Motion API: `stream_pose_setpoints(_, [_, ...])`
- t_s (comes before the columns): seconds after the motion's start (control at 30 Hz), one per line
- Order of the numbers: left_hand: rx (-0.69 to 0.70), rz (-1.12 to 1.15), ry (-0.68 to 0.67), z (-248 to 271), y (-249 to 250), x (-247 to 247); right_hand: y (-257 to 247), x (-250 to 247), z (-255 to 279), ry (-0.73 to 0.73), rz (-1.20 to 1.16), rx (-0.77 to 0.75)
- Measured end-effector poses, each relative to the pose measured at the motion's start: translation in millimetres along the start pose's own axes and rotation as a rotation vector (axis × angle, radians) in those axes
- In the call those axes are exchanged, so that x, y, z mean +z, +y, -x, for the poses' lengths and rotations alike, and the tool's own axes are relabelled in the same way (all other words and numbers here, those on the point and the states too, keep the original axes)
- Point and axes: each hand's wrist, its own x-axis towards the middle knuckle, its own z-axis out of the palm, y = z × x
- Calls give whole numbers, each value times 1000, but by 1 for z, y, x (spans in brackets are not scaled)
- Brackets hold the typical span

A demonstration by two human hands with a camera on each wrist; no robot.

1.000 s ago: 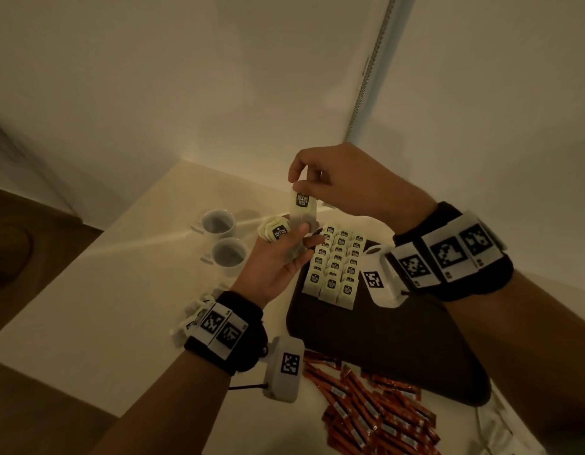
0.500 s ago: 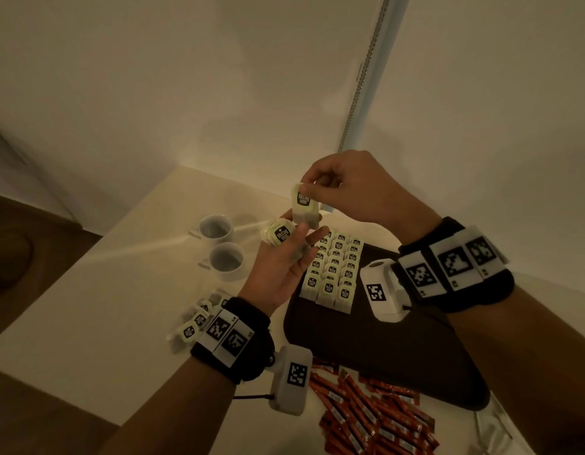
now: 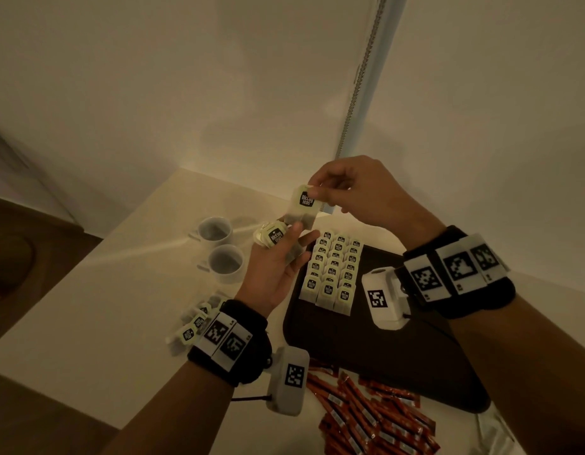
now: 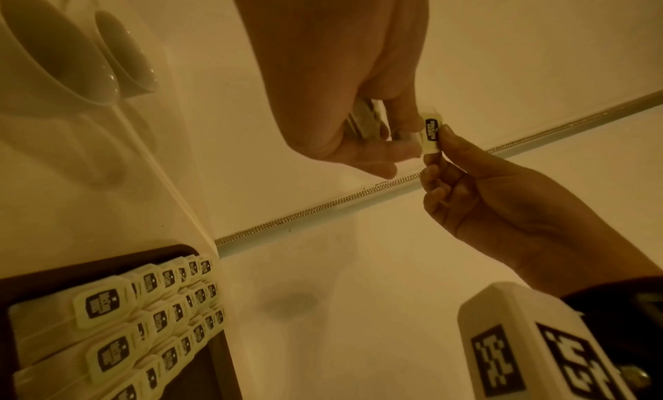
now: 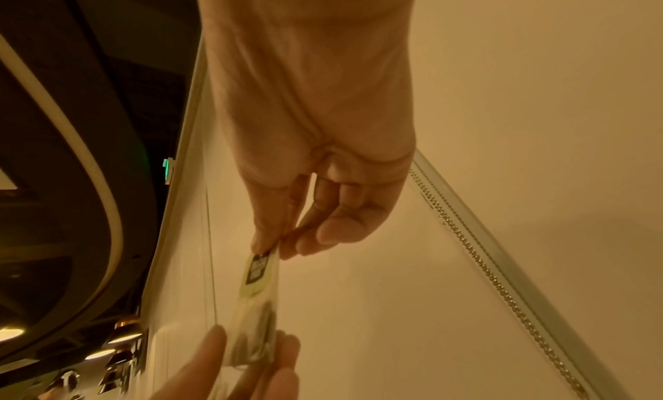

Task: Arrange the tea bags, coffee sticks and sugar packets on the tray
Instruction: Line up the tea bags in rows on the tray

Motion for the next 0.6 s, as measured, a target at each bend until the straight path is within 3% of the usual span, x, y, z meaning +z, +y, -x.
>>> stream_pose_setpoints(0.47, [-37, -70, 2, -1, -14, -8, 18, 5, 7, 41, 0, 4])
stream_pose_setpoints(0.6, [-61, -2, 153, -7, -10, -33, 45, 19, 16, 24, 29, 61])
